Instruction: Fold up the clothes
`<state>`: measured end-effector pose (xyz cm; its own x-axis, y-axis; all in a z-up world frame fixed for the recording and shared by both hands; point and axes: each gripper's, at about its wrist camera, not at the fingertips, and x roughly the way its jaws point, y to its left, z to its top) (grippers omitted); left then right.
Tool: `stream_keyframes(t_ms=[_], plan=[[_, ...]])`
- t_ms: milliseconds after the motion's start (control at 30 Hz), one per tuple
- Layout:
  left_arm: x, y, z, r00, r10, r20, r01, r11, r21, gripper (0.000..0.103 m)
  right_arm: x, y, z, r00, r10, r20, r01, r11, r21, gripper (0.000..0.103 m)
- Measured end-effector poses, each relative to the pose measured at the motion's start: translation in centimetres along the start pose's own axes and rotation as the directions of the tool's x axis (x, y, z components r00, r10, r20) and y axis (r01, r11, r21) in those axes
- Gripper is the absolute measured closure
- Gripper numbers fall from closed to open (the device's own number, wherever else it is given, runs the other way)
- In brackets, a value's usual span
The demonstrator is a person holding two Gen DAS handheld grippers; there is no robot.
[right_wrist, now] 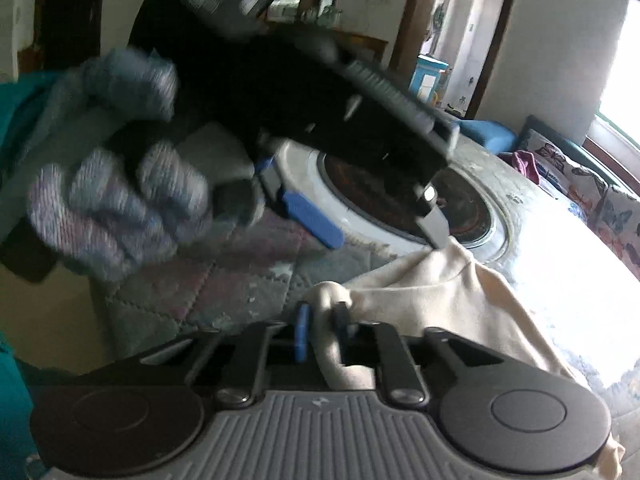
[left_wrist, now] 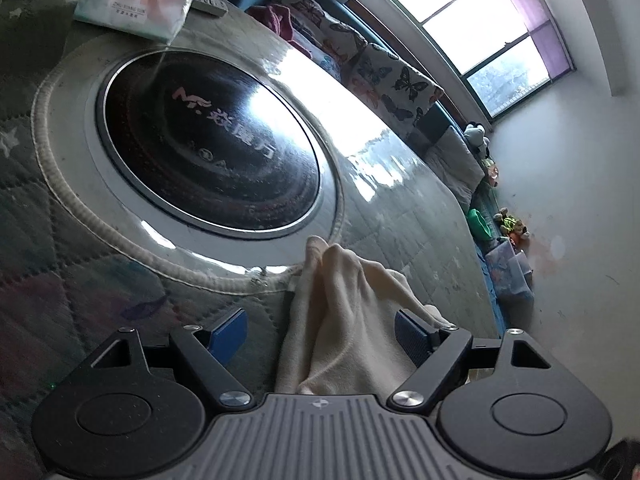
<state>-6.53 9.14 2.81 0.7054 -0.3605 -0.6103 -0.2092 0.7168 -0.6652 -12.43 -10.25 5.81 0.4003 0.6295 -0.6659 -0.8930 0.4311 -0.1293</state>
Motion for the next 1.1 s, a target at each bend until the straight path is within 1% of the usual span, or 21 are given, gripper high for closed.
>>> stream_keyframes(t_ms=[100, 267, 333, 400, 467, 500, 533, 567, 600, 667, 700, 733, 800, 900, 1000, 1100], plan=[[0.4, -0.2, -0.2, 1.000, -0.019, -0.012, 0.019, 1.000, -0.015, 0.020, -1.3, -1.5, 0.5, 0.999, 0.018, 0.042, -0.022, 0.996, 0.087, 0.099], [1.5, -0.9, -0.6, 0.997, -0.062, -0.043, 0.059, 0.996, -0.061, 0.020, -3.2, -3.7, 0.9, 0.995, 0.037, 0.095, -0.055, 0.980, 0.191, 0.099], [2.0, -1.0, -0.8, 0.995, -0.084, -0.057, 0.078, 0.993, -0.089, 0.021, -3.9, -4.2, 0.9, 0.993, 0.034, 0.112, -0.056, 0.977, 0.204, 0.099], [2.5, -1.0, -0.9, 0.992, -0.104, -0.068, 0.095, 0.988, -0.122, 0.028, -4.3, -4.6, 0.8, 0.991, 0.042, 0.126, -0.070, 0.972, 0.222, 0.099], [3.1, -0.8, -1.0, 0.989, -0.123, -0.078, 0.110, 0.982, -0.151, 0.039, -4.4, -4.5, 0.5, 0.990, 0.052, 0.132, -0.082, 0.970, 0.231, 0.099], [3.3, -0.6, -1.0, 0.989, -0.127, -0.080, 0.113, 0.981, -0.160, 0.042, -4.6, -4.2, 0.3, 0.989, 0.056, 0.133, -0.086, 0.970, 0.229, 0.099], [3.5, -0.4, -1.1, 0.988, -0.131, -0.082, 0.115, 0.979, -0.169, 0.049, -4.5, -4.1, 0.1, 0.989, 0.060, 0.133, -0.090, 0.969, 0.229, 0.099], [3.6, -0.3, -1.1, 0.988, -0.132, -0.084, 0.115, 0.977, -0.177, 0.057, -4.4, -4.1, 0.0, 0.989, 0.064, 0.131, -0.093, 0.969, 0.229, 0.099], [3.7, 0.0, -1.1, 0.988, -0.130, -0.087, 0.113, 0.977, -0.181, 0.062, -4.3, -4.1, -0.2, 0.989, 0.068, 0.130, -0.097, 0.969, 0.229, 0.099], [3.8, 0.4, -1.0, 0.988, -0.123, -0.090, 0.105, 0.977, -0.187, 0.077, -4.2, -4.1, -0.6, 0.989, 0.075, 0.128, -0.104, 0.967, 0.234, 0.098], [3.8, 0.6, -1.0, 0.988, -0.121, -0.091, 0.102, 0.976, -0.191, 0.079, -4.3, -4.2, -0.8, 0.989, 0.078, 0.128, -0.107, 0.965, 0.240, 0.098], [3.8, 0.8, -1.0, 0.988, -0.124, -0.091, 0.105, 0.976, -0.192, 0.082, -4.6, -4.3, -1.0, 0.989, 0.070, 0.130, -0.101, 0.964, 0.247, 0.095], [3.8, 0.9, -1.0, 0.989, -0.121, -0.090, 0.104, 0.979, -0.175, 0.083, -5.2, -4.8, -1.6, 0.990, 0.054, 0.134, -0.089, 0.958, 0.271, 0.094], [3.7, 0.5, -1.0, 0.990, -0.113, -0.088, 0.100, 0.985, -0.140, 0.083, -6.7, -5.9, -3.1, 0.992, -0.007, 0.126, -0.036, 0.942, 0.334, 0.093], [3.6, 0.0, -1.1, 0.991, -0.102, -0.085, 0.093, 0.990, -0.103, 0.083, -8.3, -8.3, -5.2, 0.989, -0.113, 0.099, 0.063, 0.909, 0.413, 0.087], [3.6, -0.3, -1.2, 0.993, -0.092, -0.080, 0.086, 0.993, -0.075, 0.083, -9.6, -11.0, -7.6, 0.970, -0.240, 0.040, 0.192, 0.856, 0.480, 0.084]])
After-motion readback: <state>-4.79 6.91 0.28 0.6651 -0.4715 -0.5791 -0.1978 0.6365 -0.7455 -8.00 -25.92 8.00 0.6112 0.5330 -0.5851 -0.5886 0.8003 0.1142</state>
